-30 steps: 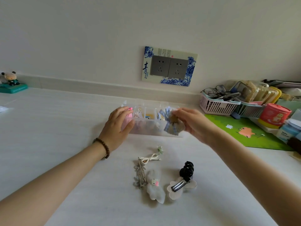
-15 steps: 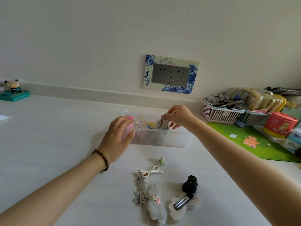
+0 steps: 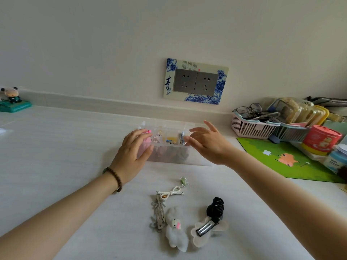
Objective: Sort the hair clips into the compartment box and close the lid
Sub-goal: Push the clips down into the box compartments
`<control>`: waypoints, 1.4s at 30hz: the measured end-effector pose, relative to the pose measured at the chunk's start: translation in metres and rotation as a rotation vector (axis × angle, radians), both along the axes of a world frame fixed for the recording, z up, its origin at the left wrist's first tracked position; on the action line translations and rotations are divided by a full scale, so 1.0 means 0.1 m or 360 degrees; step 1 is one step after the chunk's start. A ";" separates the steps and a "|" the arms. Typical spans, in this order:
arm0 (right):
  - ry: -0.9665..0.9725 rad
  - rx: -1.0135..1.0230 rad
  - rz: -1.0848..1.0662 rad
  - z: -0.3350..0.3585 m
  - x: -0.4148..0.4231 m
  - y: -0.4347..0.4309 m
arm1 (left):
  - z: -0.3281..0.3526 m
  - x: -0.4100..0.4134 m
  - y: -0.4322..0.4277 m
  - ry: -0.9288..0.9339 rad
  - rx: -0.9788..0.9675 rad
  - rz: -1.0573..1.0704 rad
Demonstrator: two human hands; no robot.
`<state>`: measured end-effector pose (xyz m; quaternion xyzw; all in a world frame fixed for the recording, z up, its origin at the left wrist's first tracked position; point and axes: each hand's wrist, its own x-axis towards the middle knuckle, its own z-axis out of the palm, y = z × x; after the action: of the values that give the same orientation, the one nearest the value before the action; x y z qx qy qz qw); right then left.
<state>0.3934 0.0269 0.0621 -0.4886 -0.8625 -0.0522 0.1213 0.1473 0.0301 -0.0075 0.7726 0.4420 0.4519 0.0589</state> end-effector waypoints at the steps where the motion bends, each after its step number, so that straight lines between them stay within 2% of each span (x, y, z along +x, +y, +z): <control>1: -0.0010 0.0007 0.0000 0.01 -0.01 0.01 | 0.00 0.00 0.00 0.0000 -0.0002 0.0005; 6: 0.0332 0.0130 -0.0016 -0.02 0.00 0.03 | 0.00 0.00 0.00 0.0008 -0.0013 0.0006; 17: 0.0223 -0.0198 -0.0064 -0.11 0.00 0.04 | 0.00 -0.01 0.00 0.0027 0.0011 0.0010; 22: 0.0792 -0.0195 0.0077 0.09 0.07 -0.36 | 0.05 0.00 -0.05 0.0089 0.0013 0.0053; 24: 0.0820 -0.0386 0.0169 0.15 0.16 -0.59 | 0.07 0.02 -0.08 0.0178 0.0076 0.0085; 28: 0.0578 -0.0927 0.0185 0.10 0.37 -0.91 | 0.08 0.05 -0.13 0.0319 0.0091 0.0066; 31: 0.0573 -0.1075 0.0182 -0.01 0.46 -1.03 | 0.10 0.05 -0.14 0.0338 0.0092 0.0050; 37: 0.0571 -0.1087 0.0137 -0.16 0.45 -1.08 | 0.11 0.05 -0.18 0.0318 0.0080 0.0036; 42: 0.0877 -0.0930 0.0060 -0.16 0.46 -0.95 | 0.10 0.05 -0.17 0.0315 0.0073 0.0050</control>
<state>0.4391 -0.0678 0.0460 -0.4824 -0.7849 0.3305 0.2050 0.1528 0.0127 0.0030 0.8076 0.4472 0.3844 -0.0098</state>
